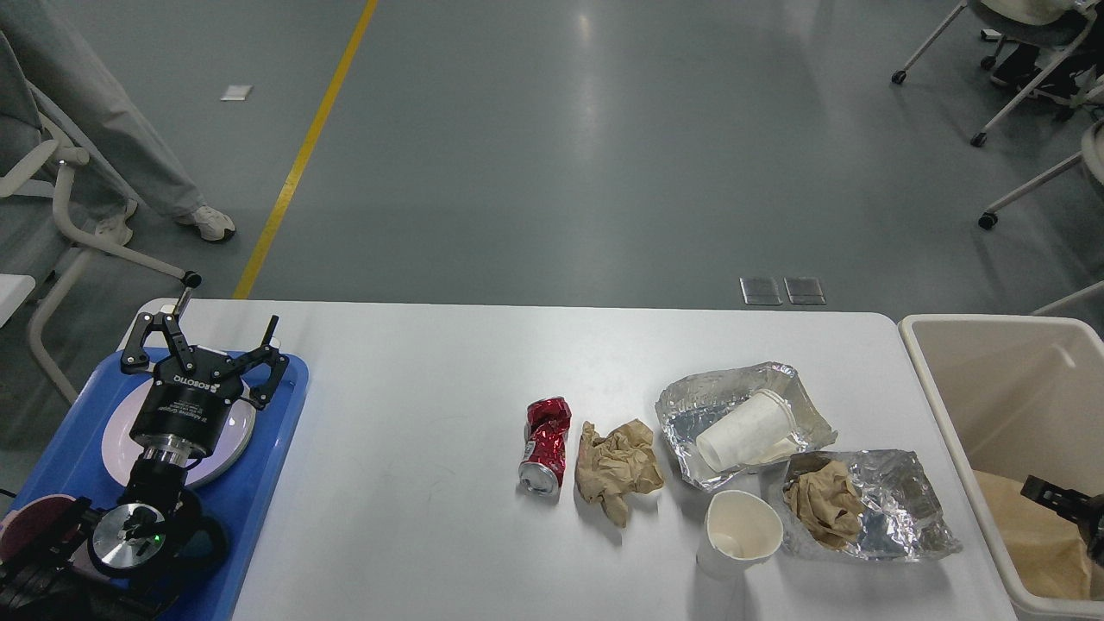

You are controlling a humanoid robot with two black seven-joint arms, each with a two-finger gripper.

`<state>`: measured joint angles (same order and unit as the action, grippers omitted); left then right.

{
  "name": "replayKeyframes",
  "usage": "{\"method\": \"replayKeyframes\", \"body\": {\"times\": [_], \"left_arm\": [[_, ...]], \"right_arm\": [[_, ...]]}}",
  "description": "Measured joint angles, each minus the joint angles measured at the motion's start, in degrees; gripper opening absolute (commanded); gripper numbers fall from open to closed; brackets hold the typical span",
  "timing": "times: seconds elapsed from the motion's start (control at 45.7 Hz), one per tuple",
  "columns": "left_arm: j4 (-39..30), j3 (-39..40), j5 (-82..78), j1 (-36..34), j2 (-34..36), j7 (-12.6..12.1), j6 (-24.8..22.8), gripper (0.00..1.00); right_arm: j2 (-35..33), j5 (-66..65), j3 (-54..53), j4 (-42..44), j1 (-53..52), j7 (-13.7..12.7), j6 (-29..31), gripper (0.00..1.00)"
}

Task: Tidy desktop
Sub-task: 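Lower the bag into the white bin and open the right gripper, then move the right gripper to the crumpled foil and grasp it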

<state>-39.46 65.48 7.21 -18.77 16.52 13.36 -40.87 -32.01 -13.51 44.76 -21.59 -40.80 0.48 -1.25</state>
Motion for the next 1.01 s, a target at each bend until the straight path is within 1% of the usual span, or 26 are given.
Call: {"method": "replayKeyframes", "body": {"times": [0.066, 0.153, 0.219, 0.284, 0.35, 0.394, 0.438, 0.525, 0.591, 0.656, 0.722, 0.788, 0.875, 0.897, 0.941, 1.006], "left_arm": [[0.0, 0.0, 0.0, 0.0, 0.0, 0.0, 0.0, 0.96], [0.0, 0.0, 0.0, 0.0, 0.0, 0.0, -0.1, 0.96], [0.0, 0.0, 0.0, 0.0, 0.0, 0.0, -0.1, 0.96], [0.0, 0.0, 0.0, 0.0, 0.0, 0.0, -0.1, 0.96], [0.0, 0.0, 0.0, 0.0, 0.0, 0.0, -0.1, 0.96], [0.0, 0.0, 0.0, 0.0, 0.0, 0.0, -0.1, 0.96], [0.0, 0.0, 0.0, 0.0, 0.0, 0.0, -0.1, 0.96], [0.0, 0.0, 0.0, 0.0, 0.0, 0.0, -0.1, 0.96], [0.0, 0.0, 0.0, 0.0, 0.0, 0.0, -0.1, 0.96], [0.0, 0.0, 0.0, 0.0, 0.0, 0.0, -0.1, 0.96], [0.0, 0.0, 0.0, 0.0, 0.0, 0.0, -0.1, 0.96], [0.0, 0.0, 0.0, 0.0, 0.0, 0.0, -0.1, 0.96], [0.0, 0.0, 0.0, 0.0, 0.0, 0.0, -0.1, 0.96], [0.0, 0.0, 0.0, 0.0, 0.0, 0.0, -0.1, 0.96], [0.0, 0.0, 0.0, 0.0, 0.0, 0.0, 0.0, 0.96], [0.0, 0.0, 0.0, 0.0, 0.0, 0.0, 0.1, 0.96]], "right_arm": [[-2.4, -1.8, 2.6, -6.8, -6.4, -0.4, 0.2, 1.00], [-4.7, -5.1, 10.2, -17.2, -16.9, -1.2, 1.0, 1.00], [-5.2, -6.1, 16.2, -24.1, -24.4, -1.6, 1.8, 1.00], [-5.2, -6.6, 22.2, -31.9, -33.0, -1.8, 3.8, 1.00], [-4.4, -6.8, 27.1, -39.6, -41.5, -2.3, 7.4, 1.00], [-2.9, -6.8, 29.9, -44.7, -48.0, -3.2, 11.6, 1.00], [-1.8, -6.9, 31.1, -47.2, -51.9, -4.0, 15.0, 1.00], [0.7, -6.7, 32.0, -50.9, -59.3, -5.6, 25.2, 1.00], [3.3, -6.5, 32.2, -53.4, -65.2, -6.0, 33.2, 1.00], [5.3, -6.3, 32.2, -56.9, -72.1, -6.1, 39.5, 1.00], [6.2, -6.2, 32.2, -60.2, -78.1, -6.2, 43.3, 1.00], [6.8, -5.9, 32.2, -63.4, -83.1, -6.2, 45.0, 1.00], [7.6, -3.4, 32.5, -69.3, -90.6, -6.3, 45.6, 1.00], [7.9, -2.5, 32.6, -70.6, -92.3, -6.3, 45.6, 0.99], [8.6, -0.4, 32.8, -73.4, -95.9, -6.3, 45.6, 0.92], [10.0, 2.7, 32.9, -76.3, -99.8, -6.3, 45.3, 0.90]]}}
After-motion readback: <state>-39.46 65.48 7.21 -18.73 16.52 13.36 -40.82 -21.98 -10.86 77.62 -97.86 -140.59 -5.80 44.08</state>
